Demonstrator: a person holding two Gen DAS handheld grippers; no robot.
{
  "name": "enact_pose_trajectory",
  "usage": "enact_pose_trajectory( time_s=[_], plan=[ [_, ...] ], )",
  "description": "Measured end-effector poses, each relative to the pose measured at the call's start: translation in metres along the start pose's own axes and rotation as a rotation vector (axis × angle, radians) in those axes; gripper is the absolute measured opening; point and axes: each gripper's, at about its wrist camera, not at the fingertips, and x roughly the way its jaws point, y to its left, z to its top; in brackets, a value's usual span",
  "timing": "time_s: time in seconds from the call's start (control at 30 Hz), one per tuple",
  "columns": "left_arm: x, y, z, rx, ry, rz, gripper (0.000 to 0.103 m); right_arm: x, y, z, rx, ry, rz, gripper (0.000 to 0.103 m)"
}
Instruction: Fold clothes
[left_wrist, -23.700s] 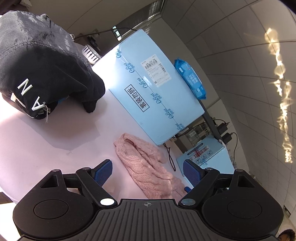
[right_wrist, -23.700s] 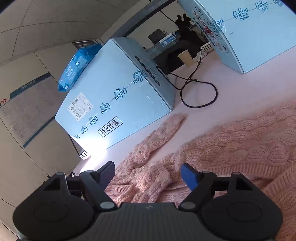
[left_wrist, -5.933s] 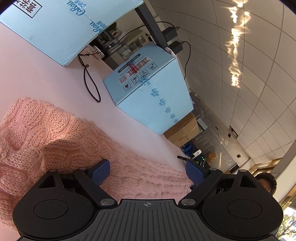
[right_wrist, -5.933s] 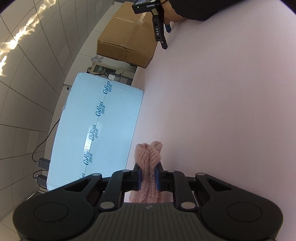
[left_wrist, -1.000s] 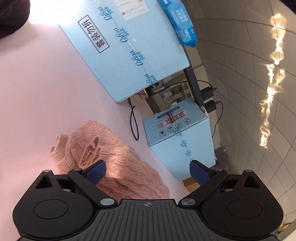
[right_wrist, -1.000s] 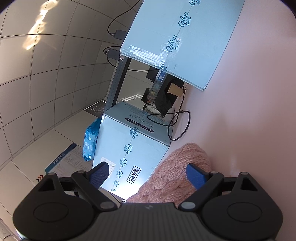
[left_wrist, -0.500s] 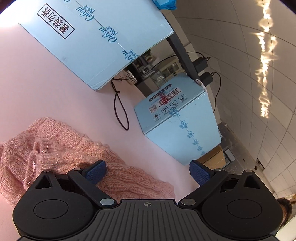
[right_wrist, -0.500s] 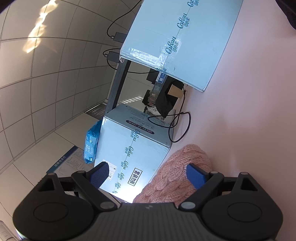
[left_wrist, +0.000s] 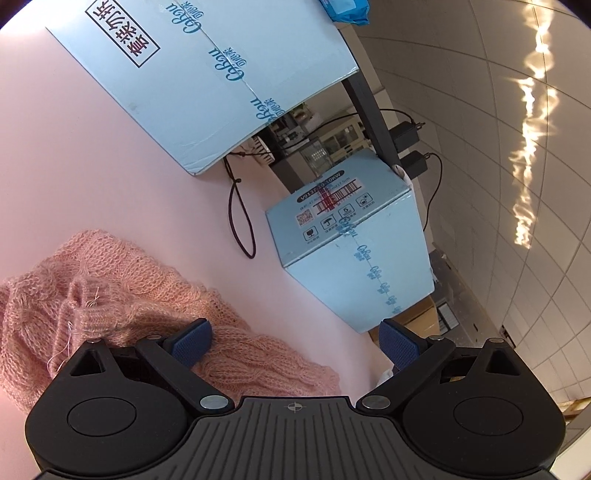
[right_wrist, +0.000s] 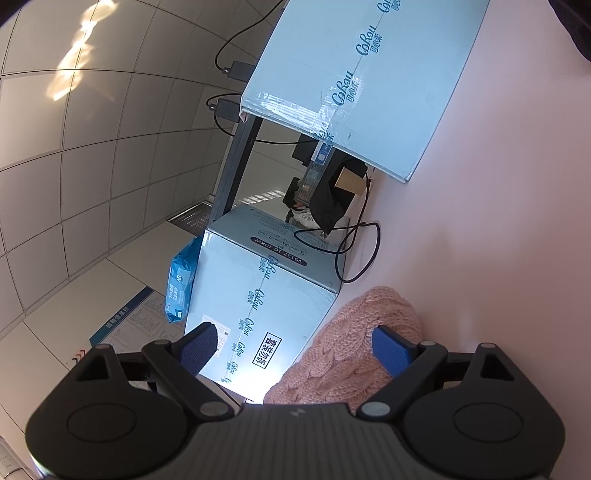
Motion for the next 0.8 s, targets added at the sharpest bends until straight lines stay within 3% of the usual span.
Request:
enact_pose_trajectory(
  time_s=[0.6,0.8],
  plan=[
    [0.0,-0.001,0.003,-0.003,0.022,0.007,0.099,0.0,-0.001,0.0,0.003,0.0,0.0,0.093],
    [-0.01,-0.018,0.003,-0.001,0.032,0.066,0.099,-0.001,-0.002,0.001,0.007,0.0,0.004,0.093]
  ],
)
